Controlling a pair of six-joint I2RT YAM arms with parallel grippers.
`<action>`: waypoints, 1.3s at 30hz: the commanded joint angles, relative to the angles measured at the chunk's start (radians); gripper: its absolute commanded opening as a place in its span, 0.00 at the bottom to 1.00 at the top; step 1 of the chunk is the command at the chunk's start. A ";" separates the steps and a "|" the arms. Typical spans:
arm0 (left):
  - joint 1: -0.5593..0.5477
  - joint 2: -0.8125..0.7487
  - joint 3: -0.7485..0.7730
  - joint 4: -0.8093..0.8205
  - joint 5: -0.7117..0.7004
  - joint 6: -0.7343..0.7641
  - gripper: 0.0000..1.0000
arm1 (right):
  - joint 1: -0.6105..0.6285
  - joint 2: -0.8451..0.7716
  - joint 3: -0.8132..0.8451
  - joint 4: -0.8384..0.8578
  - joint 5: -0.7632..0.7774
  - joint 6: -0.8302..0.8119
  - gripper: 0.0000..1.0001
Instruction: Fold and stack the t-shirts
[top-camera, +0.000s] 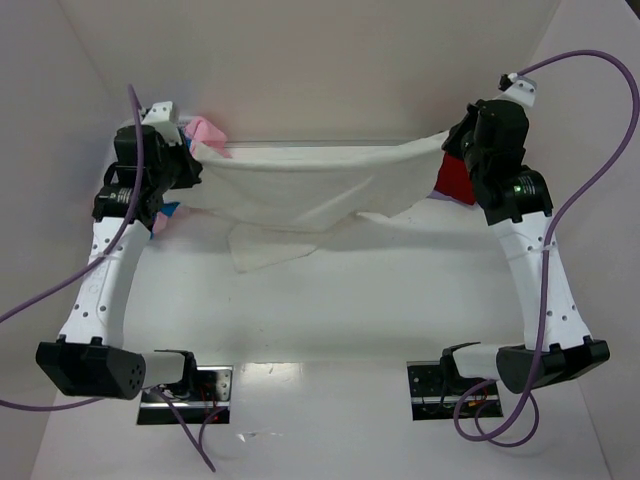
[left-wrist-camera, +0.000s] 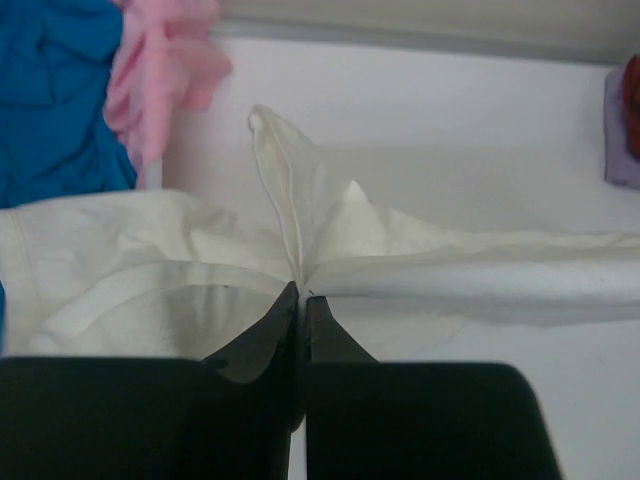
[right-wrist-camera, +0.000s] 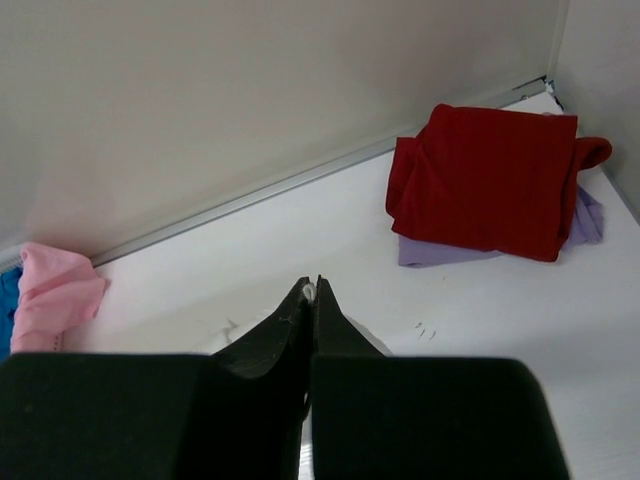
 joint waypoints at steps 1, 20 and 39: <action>0.013 -0.063 -0.067 -0.046 0.073 0.017 0.04 | -0.013 -0.045 -0.016 0.047 0.049 -0.020 0.00; -0.048 -0.128 -0.316 -0.095 0.328 0.044 0.98 | -0.013 -0.035 -0.065 0.047 0.046 -0.020 0.00; -0.288 0.361 -0.208 0.139 0.224 -0.007 0.94 | -0.016 -0.046 -0.180 0.080 -0.003 0.009 0.00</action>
